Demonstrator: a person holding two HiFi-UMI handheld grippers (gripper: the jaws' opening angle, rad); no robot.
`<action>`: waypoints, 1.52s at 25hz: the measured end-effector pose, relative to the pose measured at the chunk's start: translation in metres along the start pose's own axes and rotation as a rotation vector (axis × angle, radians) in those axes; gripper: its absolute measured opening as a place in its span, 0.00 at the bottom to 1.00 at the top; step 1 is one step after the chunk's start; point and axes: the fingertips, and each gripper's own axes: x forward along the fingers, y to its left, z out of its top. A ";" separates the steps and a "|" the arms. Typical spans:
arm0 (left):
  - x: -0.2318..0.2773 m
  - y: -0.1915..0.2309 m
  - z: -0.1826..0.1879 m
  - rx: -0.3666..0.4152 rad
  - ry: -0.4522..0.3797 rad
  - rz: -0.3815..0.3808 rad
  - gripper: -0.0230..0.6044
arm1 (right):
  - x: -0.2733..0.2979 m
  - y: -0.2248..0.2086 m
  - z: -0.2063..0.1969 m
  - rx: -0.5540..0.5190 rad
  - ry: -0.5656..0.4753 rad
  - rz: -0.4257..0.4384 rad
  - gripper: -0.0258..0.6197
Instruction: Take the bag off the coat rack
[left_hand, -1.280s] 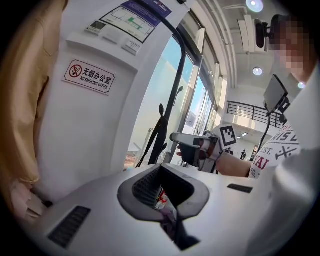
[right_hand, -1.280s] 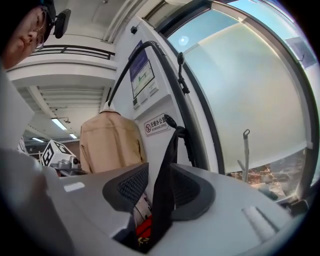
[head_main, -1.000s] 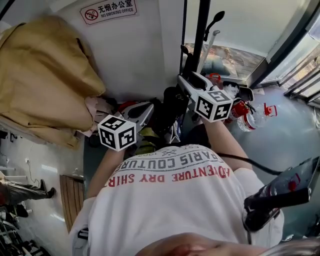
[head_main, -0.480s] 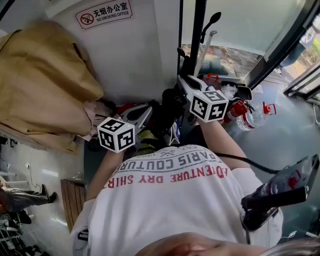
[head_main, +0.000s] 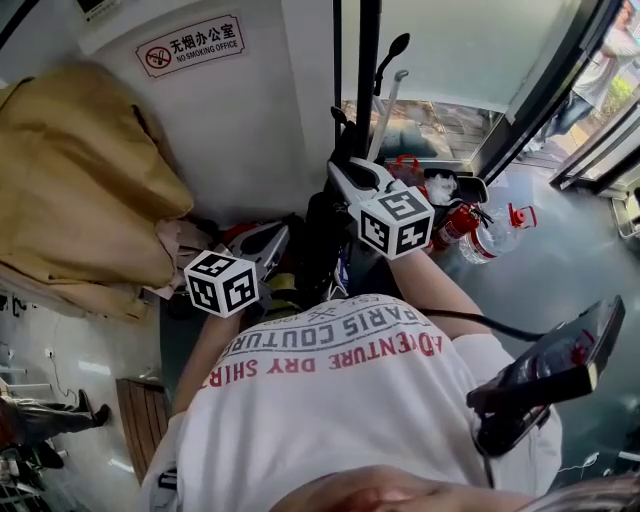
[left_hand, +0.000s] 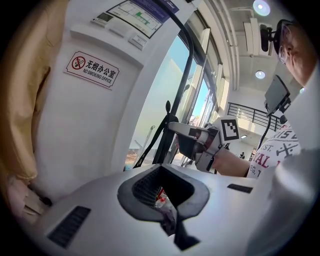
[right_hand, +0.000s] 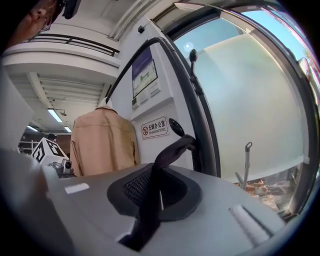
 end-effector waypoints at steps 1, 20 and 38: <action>-0.001 -0.001 0.001 -0.003 -0.005 -0.001 0.04 | -0.001 0.002 0.005 -0.017 -0.006 0.002 0.08; -0.034 0.011 -0.001 -0.045 -0.046 0.037 0.04 | 0.018 0.036 0.122 -0.057 -0.172 0.150 0.08; -0.087 -0.036 -0.078 -0.129 -0.051 0.202 0.04 | -0.041 0.078 -0.058 0.104 0.097 0.291 0.08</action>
